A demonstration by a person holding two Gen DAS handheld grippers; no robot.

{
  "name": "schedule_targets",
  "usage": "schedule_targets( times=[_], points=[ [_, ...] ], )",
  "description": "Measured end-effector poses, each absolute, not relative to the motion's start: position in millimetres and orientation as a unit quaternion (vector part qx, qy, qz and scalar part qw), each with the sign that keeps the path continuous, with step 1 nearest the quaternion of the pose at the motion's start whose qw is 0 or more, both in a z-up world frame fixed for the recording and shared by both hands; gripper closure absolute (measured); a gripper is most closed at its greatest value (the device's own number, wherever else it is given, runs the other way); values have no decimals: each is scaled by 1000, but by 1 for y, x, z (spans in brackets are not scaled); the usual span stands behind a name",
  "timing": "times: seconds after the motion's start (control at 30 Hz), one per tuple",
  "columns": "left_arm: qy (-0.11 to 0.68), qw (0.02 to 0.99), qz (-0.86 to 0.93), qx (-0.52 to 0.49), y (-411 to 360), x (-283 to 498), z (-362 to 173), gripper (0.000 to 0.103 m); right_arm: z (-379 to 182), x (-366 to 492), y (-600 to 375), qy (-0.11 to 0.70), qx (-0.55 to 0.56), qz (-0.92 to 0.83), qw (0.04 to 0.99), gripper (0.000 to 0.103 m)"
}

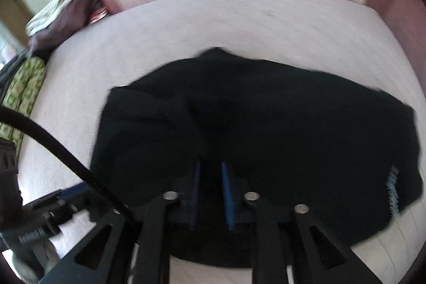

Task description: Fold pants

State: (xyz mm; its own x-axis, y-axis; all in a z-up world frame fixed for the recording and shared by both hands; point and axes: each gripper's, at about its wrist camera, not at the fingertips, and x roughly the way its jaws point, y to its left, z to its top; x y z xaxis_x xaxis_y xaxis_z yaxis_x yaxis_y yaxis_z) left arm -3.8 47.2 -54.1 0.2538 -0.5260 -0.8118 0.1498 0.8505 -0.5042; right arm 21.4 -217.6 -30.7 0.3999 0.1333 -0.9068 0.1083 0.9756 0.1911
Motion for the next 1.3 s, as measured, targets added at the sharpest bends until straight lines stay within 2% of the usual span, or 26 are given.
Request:
schedule_targets(
  times=[0.17, 0.33, 0.4, 0.47, 0.5, 0.53, 0.6, 0.67, 0.8, 0.93, 1.07, 1.13, 1.3],
  points=[
    [572, 779, -207, -151, 25, 0, -53, 58, -28, 4, -259, 549, 87, -75, 828, 83],
    [569, 786, -204, -131, 18, -5, -54, 58, 18, 19, -234, 481, 167, 54, 859, 82],
    [567, 789, -201, -125, 14, -5, -52, 58, 12, 36, -219, 494, 215, 115, 835, 81],
    [567, 789, -202, -121, 12, -5, -52, 58, -3, 51, -205, 513, 227, 138, 816, 73],
    [569, 787, -204, -122, 12, -5, -52, 58, -12, 58, -202, 523, 220, 131, 813, 67],
    [572, 784, -206, -125, 13, -4, -51, 58, -23, 69, -200, 537, 210, 112, 809, 66],
    [575, 779, -210, -135, 15, -3, -50, 58, -33, 82, -207, 532, 187, 46, 824, 73],
    [574, 779, -212, -138, 19, -3, -48, 58, -21, 79, -221, 490, 190, -2, 851, 69],
    [543, 812, -191, -97, 15, -7, -32, 58, -1, 49, -240, 461, 217, 15, 860, 65],
    [506, 847, -159, -40, 1, -18, -21, 58, 10, -15, -245, 451, 186, 29, 873, 51],
    [452, 884, -115, 33, -18, -37, -9, 57, 9, -84, -268, 441, 158, 27, 883, 49],
    [431, 895, -101, 60, -25, -46, -4, 55, 5, -109, -279, 438, 148, 16, 887, 43],
    [400, 907, -75, 109, -44, -68, 13, 50, -15, -126, -308, 429, 170, -6, 887, 43]
  ],
)
